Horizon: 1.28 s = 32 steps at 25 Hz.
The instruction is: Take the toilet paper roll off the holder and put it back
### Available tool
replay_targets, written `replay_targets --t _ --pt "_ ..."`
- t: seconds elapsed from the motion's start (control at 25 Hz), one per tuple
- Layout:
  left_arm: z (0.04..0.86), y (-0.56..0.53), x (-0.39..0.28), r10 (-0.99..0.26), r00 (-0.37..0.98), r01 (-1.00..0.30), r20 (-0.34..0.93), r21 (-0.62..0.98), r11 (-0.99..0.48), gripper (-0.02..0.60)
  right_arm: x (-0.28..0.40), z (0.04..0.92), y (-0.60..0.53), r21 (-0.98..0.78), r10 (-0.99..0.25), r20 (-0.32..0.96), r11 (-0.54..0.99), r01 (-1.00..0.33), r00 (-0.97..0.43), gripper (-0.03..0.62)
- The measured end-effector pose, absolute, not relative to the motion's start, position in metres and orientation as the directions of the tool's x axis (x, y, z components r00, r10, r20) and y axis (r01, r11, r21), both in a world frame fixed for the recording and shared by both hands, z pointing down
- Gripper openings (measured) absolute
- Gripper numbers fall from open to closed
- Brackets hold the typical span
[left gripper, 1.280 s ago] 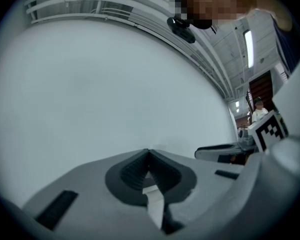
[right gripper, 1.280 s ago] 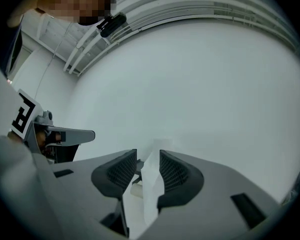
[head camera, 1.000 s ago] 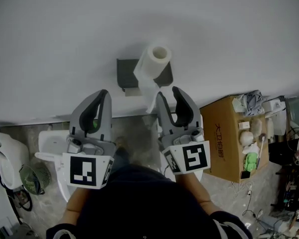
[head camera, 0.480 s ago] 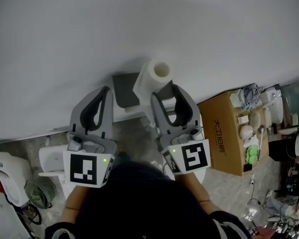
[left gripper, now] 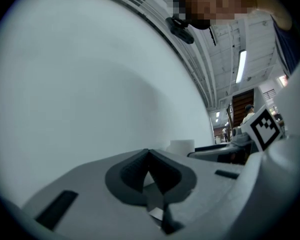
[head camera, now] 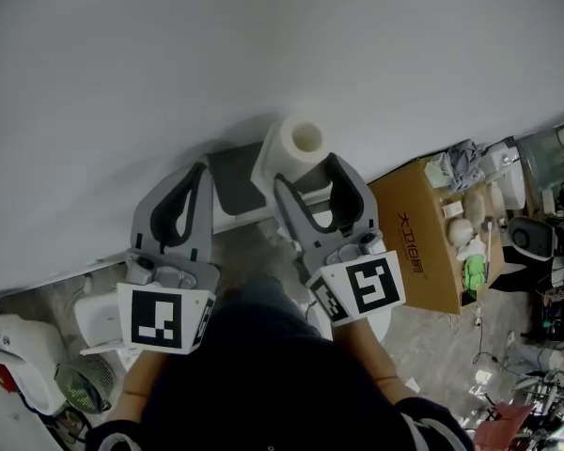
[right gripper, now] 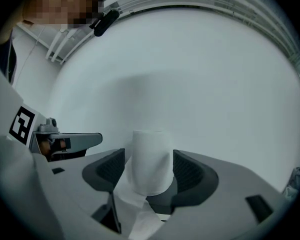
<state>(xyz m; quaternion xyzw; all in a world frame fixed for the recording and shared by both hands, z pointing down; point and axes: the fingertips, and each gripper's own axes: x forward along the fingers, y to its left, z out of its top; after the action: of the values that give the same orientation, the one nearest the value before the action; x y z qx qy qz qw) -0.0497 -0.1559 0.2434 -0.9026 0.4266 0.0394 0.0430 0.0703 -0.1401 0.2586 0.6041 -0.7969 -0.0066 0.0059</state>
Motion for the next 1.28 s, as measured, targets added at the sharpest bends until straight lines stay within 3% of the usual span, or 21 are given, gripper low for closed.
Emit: replay_targets --t 0.4,1.28 --pt "0.248 -0.160 -0.059 -0.776 0.623 -0.781 -0.101 -0.018 -0.625 0.002 0.067 0.263 -0.154 0.029 -0.965 0.071 0.257 -0.966 -0.254 0.305" --pt "0.250 -0.167 -0.072 -0.798 0.596 -0.803 -0.090 -0.038 -0.595 0.002 0.071 0.265 -0.171 0.026 -0.976 0.100 0.195 -0.980 -0.192 0.302"
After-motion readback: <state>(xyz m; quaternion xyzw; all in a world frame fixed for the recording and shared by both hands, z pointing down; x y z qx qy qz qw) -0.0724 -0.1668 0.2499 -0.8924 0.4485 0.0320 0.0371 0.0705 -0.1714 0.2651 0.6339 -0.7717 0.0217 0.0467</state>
